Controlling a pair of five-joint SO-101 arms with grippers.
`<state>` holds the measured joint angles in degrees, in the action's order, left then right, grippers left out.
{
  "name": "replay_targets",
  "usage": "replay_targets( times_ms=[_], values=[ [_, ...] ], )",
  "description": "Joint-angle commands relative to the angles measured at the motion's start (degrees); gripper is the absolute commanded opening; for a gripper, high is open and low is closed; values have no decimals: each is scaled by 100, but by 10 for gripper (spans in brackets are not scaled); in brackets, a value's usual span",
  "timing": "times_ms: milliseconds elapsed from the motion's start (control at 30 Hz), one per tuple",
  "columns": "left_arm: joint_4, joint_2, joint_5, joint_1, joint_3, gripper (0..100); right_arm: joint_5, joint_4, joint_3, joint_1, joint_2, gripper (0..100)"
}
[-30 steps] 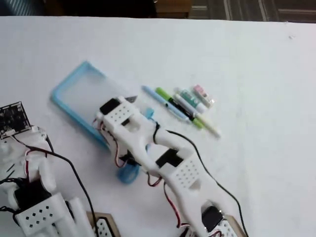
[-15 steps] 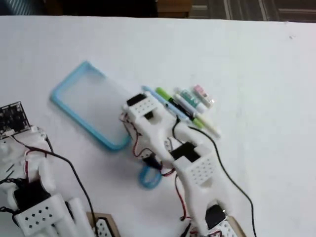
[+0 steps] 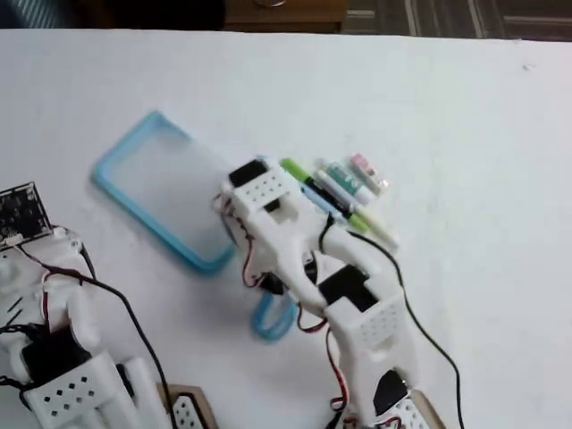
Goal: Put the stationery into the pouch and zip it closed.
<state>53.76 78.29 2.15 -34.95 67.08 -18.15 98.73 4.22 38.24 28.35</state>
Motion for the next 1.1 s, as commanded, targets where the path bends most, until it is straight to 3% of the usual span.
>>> replay_targets(
  times_ms=[0, 367, 633, 833, 1067],
  values=[
    [18, -48, -26, 40, -229, 30, 53, -277, 26, 303, 215, 173],
    [18, -48, -9, 31, -229, 30, 105, -505, 53, -356, 1086, 173],
    [-9, -48, -9, 40, -229, 30, 62, 154, 70, 110, 523, 166],
    [18, -22, -9, 13, -422, 30, 97, 180, 26, 101, -242, 83],
    [105, -40, -9, 31, -695, 30, 105, 180, -246, 101, -338, 75]
  ],
)
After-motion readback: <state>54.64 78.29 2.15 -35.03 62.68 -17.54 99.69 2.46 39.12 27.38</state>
